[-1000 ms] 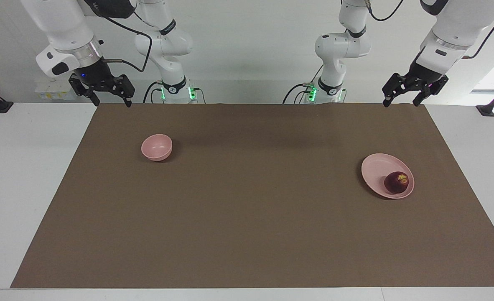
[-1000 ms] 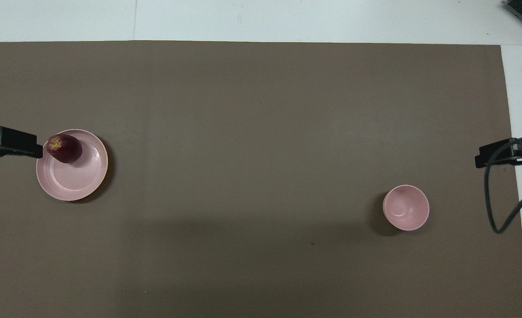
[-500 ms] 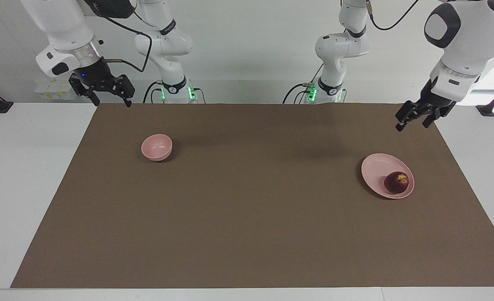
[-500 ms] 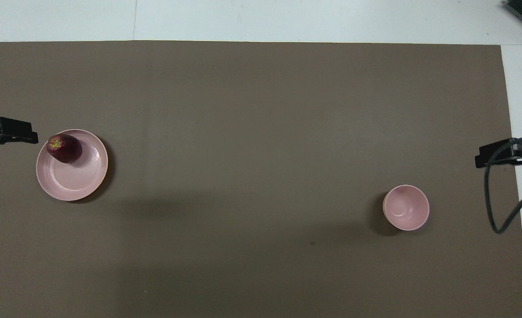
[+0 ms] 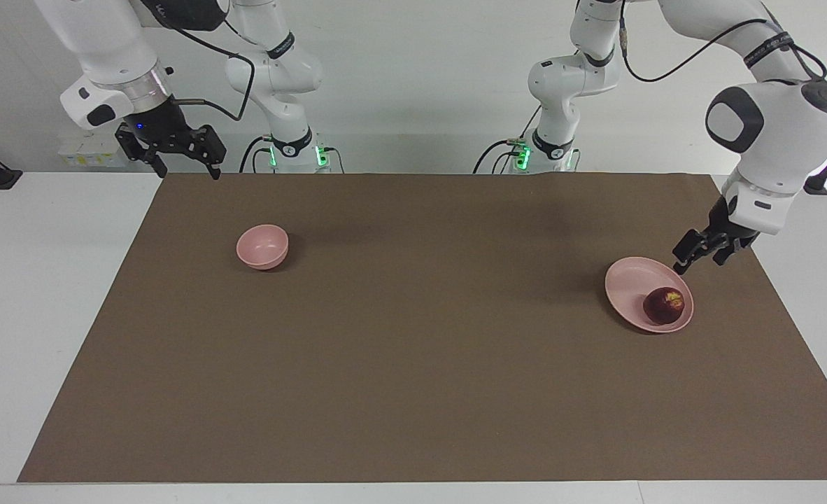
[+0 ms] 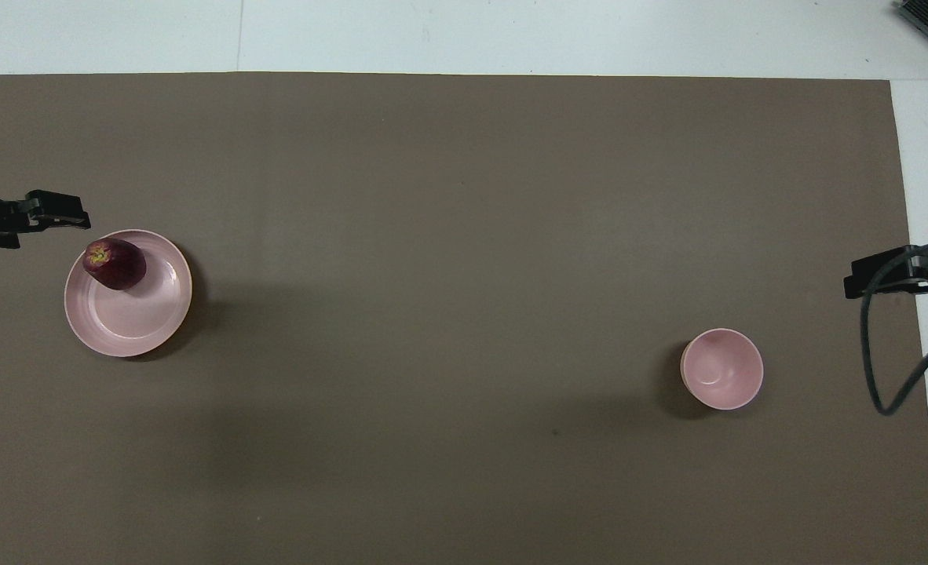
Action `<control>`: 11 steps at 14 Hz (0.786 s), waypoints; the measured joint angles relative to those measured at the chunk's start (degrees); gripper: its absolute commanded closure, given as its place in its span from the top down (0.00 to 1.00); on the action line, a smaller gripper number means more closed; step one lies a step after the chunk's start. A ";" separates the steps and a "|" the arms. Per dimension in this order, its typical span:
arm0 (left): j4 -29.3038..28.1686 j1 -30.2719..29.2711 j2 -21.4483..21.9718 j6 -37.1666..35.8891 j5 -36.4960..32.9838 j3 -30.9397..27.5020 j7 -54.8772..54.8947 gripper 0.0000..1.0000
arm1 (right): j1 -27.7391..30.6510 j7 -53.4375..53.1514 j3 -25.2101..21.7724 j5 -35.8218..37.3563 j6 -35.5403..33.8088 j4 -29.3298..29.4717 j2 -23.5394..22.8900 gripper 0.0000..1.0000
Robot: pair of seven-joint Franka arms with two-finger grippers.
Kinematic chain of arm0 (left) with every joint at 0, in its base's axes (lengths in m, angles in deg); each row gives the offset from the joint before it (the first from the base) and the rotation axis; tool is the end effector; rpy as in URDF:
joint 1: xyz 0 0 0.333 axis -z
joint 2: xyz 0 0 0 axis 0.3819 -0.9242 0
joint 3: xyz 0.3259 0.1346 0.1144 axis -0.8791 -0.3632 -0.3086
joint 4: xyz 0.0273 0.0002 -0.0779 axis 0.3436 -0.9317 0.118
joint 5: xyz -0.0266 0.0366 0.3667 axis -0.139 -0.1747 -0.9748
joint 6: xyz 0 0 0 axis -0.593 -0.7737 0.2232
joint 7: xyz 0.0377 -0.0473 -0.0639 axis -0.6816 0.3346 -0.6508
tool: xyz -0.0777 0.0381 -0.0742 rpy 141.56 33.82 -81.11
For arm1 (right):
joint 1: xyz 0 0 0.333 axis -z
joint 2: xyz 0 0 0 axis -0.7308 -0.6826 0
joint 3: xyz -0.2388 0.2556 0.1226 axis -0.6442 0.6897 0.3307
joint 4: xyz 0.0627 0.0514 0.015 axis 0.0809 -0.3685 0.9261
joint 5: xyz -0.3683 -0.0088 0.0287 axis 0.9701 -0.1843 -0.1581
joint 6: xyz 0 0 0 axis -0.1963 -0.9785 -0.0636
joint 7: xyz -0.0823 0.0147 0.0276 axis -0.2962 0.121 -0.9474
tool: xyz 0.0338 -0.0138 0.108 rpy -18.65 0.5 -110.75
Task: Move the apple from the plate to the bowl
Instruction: 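Reach the left gripper down to the red apple and grasp it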
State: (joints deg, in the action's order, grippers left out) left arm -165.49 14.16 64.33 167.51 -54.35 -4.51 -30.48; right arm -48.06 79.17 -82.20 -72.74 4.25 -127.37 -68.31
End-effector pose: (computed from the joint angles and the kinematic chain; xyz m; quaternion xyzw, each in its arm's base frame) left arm 0.5950 0.0578 0.5274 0.9925 0.1011 0.0641 0.0240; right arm 0.5055 -0.0216 0.6793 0.9992 -0.0273 -0.0304 0.0041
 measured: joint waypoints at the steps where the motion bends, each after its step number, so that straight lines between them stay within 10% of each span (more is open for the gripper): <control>1: -0.12 -0.19 -1.99 1.72 0.00 0.00 0.00 1.00 | 0.00 0.00 0.00 0.00 0.00 0.00 0.00 1.00; 11: -6.33 -1.75 -7.96 11.05 0.00 -0.12 3.39 1.00 | -0.04 0.00 0.25 0.00 0.00 -0.04 0.00 1.00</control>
State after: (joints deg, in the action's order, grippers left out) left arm -171.82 12.41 56.37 178.56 -54.35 -4.63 -27.08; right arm -48.11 79.17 -81.95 -72.74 4.25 -127.41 -68.31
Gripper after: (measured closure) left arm 0.000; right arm 0.000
